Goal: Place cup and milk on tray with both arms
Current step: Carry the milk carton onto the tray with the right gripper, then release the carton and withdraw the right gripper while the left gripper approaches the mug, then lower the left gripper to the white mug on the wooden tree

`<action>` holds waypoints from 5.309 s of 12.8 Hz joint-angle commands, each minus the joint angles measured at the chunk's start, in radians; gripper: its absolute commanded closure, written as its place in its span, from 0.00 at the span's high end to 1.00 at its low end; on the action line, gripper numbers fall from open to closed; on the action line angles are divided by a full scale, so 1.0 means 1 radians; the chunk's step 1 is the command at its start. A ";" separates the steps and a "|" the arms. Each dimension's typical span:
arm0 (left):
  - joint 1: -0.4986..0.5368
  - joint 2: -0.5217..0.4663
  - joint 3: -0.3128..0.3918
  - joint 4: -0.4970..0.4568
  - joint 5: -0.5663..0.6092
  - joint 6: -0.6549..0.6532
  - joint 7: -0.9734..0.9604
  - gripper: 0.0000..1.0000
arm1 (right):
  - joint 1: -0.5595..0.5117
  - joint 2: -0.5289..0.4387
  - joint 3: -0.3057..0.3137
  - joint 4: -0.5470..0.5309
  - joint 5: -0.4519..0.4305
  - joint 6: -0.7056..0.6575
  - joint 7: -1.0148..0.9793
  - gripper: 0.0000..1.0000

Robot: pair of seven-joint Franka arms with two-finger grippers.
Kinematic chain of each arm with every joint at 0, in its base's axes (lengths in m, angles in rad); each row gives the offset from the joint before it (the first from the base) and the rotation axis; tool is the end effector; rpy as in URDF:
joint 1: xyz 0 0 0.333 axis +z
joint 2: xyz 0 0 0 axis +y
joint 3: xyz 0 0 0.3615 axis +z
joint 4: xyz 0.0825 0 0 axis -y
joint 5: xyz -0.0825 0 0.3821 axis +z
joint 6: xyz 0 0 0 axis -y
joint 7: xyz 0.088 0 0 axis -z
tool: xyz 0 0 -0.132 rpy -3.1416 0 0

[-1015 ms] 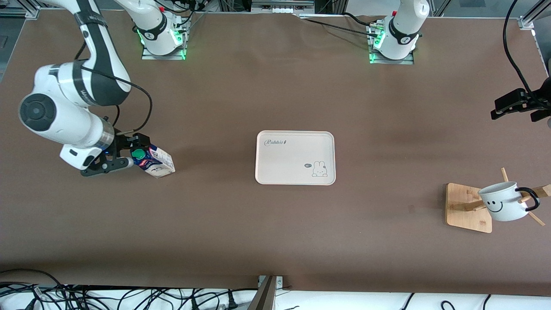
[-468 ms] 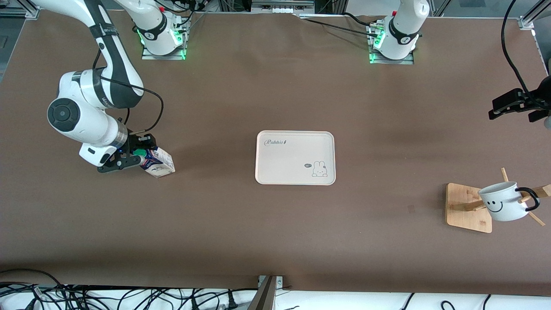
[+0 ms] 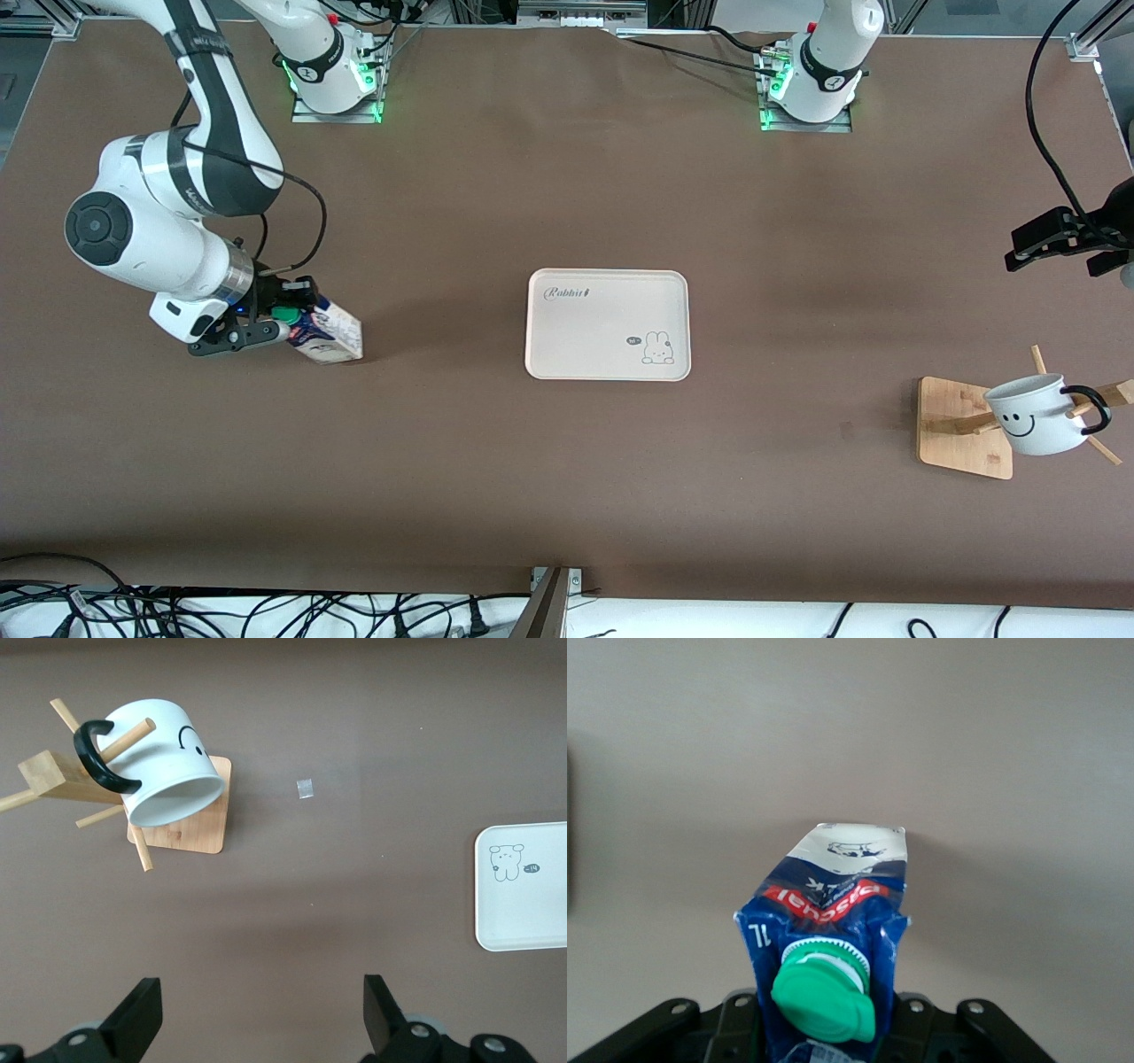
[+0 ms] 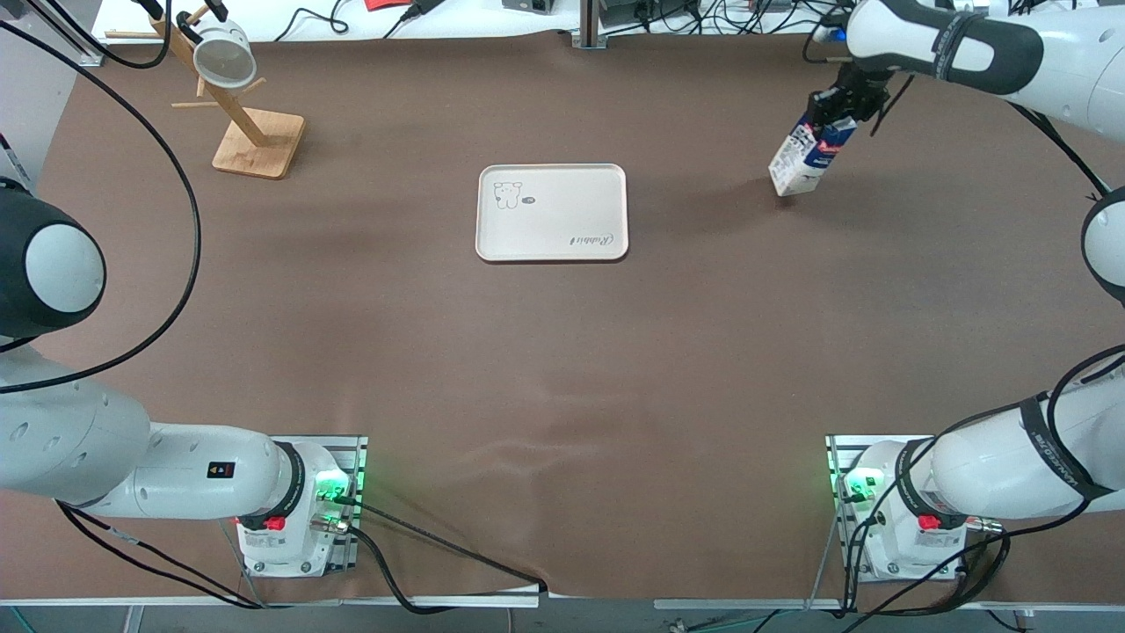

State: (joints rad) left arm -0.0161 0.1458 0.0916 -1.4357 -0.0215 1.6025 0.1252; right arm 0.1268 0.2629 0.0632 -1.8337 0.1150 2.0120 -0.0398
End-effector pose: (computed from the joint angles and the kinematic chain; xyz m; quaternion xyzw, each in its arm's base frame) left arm 0.6065 0.0386 0.6273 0.9996 -0.0252 0.0112 0.0030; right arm 0.6098 0.1243 0.4022 -0.9936 -0.0870 0.0464 0.0558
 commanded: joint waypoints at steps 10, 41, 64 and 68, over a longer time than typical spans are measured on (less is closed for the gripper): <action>0.028 0.017 0.000 -0.130 -0.138 0.273 0.008 1.00 | 0.536 0.326 -0.009 0.353 0.068 0.142 0.684 0.35; -0.027 -0.075 -0.001 -0.858 -0.669 1.499 -0.082 1.00 | 0.145 -0.327 -0.160 0.117 -0.072 -0.384 0.146 1.00; -0.056 0.127 0.030 -0.701 -0.495 1.640 -0.064 1.00 | -0.088 -0.286 -0.014 0.208 -0.121 -0.391 0.023 1.00; -0.041 0.150 0.031 -0.675 -0.494 1.640 -0.062 1.00 | -0.088 -0.286 -0.014 0.208 -0.121 -0.384 0.023 1.00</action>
State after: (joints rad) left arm -0.0641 0.2750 0.1201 -2.1473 -0.5375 3.2375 0.0520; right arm 0.0546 -0.0319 0.0348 -1.6469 0.0049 1.6297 -0.0075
